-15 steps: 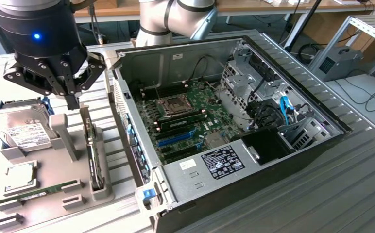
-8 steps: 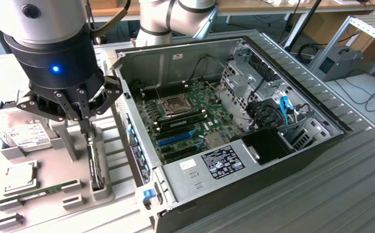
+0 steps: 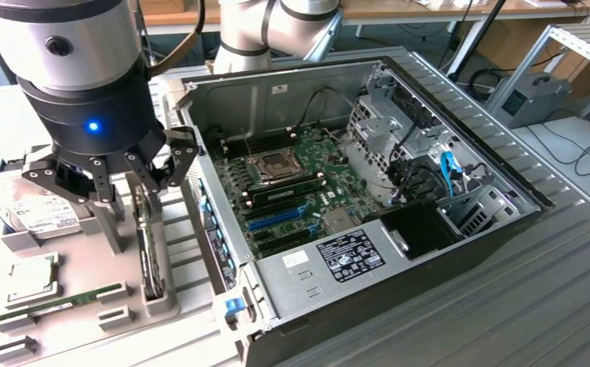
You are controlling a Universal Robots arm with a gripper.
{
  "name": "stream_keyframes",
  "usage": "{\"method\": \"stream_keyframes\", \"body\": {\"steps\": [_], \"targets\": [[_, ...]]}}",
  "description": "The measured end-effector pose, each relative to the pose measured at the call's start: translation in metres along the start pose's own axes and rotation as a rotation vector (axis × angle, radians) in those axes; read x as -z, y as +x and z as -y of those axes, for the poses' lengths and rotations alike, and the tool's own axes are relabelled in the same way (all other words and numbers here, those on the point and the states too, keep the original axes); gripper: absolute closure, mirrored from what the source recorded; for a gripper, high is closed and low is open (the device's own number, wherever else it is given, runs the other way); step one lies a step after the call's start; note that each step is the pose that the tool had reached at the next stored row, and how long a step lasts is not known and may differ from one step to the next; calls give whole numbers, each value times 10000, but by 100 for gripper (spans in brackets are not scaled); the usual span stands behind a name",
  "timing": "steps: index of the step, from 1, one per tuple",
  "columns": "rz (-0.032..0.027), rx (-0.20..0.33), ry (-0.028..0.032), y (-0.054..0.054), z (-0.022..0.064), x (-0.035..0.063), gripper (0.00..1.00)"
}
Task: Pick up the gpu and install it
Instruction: 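Pick up the gpu and move the gpu toward the slot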
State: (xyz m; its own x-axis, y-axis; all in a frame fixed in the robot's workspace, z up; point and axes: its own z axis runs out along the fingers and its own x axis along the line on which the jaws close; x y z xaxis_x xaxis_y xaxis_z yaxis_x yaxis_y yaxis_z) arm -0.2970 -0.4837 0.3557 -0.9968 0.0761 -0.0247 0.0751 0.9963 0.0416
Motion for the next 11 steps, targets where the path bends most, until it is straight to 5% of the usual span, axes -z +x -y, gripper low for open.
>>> {"method": "stream_keyframes", "body": {"steps": [11], "targets": [[0, 0, 0, 2, 3, -73, 58]]}}
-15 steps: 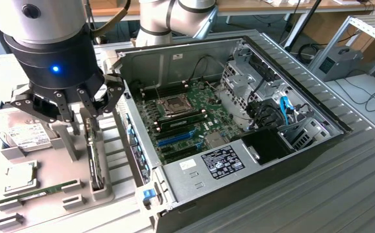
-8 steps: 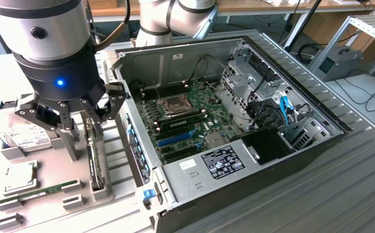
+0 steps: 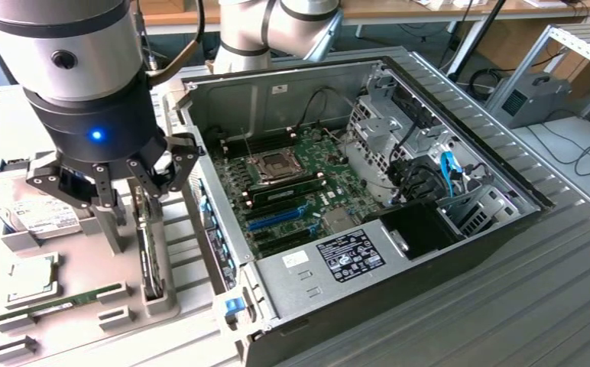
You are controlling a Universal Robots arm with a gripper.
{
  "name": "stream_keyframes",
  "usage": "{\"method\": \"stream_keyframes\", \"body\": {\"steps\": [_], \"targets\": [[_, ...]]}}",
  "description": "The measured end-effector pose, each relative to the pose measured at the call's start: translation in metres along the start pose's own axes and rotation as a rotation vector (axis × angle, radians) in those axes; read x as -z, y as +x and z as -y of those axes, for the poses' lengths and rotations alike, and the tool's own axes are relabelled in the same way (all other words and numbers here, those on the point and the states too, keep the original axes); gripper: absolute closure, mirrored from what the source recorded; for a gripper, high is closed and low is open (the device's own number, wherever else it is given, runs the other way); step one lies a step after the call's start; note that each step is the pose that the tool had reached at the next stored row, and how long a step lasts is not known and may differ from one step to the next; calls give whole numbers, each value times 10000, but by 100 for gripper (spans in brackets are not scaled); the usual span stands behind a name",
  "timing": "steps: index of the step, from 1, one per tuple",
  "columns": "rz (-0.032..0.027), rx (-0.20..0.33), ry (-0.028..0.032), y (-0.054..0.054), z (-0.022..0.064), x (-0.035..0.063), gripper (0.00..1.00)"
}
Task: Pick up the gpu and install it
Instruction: 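Pick up the gpu and move the gpu toward the slot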
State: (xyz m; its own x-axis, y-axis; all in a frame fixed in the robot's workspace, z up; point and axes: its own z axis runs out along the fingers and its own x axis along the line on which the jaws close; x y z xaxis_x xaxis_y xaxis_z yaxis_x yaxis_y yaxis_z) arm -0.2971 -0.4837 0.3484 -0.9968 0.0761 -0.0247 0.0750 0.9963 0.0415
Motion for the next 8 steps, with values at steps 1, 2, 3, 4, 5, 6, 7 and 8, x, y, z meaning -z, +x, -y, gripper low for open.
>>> {"method": "stream_keyframes", "body": {"steps": [1, 2, 3, 4, 5, 6, 7, 8], "targets": [[0, 0, 0, 0, 0, -4, 58], [0, 0, -1, 0, 0, -9, 58], [0, 0, 0, 0, 1, -14, 58], [0, 0, 0, 0, 1, -18, 58], [0, 0, 0, 1, 1, -22, 58], [-1, 0, 0, 1, 1, -26, 58], [0, 0, 0, 1, 1, -30, 58], [0, 0, 0, 1, 1, -34, 58]]}}
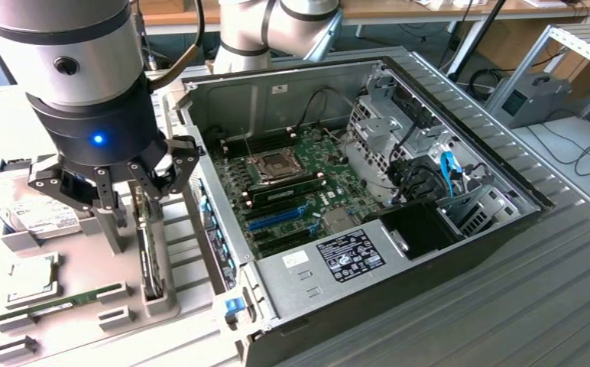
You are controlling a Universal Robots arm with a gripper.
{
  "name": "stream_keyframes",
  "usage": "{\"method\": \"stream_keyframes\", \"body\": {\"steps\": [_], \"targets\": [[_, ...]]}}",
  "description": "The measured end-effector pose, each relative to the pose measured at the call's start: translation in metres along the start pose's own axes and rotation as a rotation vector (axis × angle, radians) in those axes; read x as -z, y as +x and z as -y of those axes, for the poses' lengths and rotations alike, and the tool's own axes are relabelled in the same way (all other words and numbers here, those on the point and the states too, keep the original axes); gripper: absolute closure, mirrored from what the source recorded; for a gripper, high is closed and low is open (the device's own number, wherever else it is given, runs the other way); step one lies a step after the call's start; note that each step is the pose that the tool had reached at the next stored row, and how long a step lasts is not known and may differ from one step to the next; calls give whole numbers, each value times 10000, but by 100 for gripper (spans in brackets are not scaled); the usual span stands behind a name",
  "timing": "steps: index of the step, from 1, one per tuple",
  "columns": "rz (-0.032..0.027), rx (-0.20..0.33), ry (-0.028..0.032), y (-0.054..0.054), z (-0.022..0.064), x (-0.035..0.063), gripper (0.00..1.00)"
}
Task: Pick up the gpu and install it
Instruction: 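Pick up the gpu and move the gpu toward the slot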
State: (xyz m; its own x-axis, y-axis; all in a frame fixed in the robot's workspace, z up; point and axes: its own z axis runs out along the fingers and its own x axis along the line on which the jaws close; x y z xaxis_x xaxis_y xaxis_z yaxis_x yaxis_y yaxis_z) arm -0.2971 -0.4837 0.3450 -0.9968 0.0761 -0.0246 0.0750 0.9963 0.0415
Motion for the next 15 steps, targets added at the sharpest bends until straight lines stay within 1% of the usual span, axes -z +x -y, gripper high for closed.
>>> {"method": "stream_keyframes", "body": {"steps": [15], "targets": [[0, 0, 0, 2, 3, -70, 58]]}}
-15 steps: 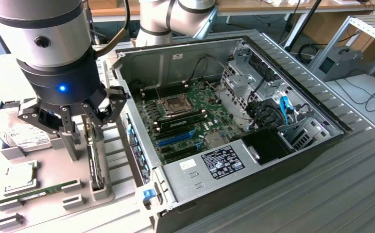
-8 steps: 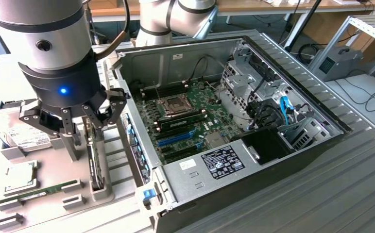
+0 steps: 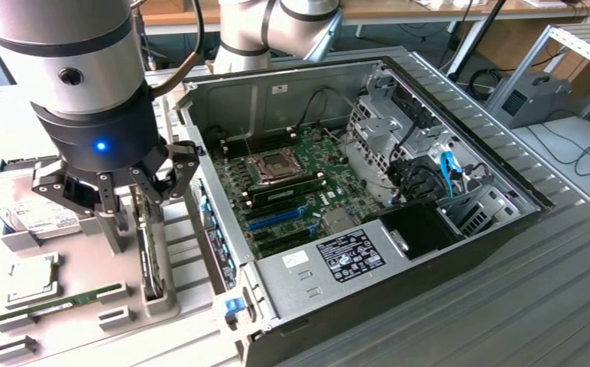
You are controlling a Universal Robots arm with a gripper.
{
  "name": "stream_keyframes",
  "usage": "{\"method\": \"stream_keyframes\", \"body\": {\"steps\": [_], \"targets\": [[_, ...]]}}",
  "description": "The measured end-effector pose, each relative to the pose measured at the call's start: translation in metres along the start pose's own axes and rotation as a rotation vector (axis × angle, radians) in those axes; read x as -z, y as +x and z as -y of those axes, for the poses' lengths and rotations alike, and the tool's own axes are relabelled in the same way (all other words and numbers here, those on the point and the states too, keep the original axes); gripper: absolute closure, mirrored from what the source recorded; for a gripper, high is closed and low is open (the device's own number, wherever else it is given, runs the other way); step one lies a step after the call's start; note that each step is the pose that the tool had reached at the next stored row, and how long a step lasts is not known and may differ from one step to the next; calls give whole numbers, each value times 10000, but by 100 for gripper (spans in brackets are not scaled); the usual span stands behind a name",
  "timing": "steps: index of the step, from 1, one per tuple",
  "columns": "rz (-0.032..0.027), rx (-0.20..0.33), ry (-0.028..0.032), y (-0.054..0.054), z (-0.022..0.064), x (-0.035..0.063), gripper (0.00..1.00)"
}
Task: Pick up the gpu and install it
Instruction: 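Pick up the gpu and move the gpu toward the slot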
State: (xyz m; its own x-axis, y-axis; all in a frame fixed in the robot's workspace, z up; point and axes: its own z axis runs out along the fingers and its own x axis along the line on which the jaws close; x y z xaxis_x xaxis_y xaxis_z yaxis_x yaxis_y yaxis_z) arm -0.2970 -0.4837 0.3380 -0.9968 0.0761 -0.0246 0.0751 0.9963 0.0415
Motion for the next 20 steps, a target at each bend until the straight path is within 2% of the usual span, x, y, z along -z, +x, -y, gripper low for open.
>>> {"method": "stream_keyframes", "body": {"steps": [15, 20], "targets": [[0, 0, -1, 2, 3, -66, 58], [-1, -1, 2, 5, -14, -117, 58]]}}
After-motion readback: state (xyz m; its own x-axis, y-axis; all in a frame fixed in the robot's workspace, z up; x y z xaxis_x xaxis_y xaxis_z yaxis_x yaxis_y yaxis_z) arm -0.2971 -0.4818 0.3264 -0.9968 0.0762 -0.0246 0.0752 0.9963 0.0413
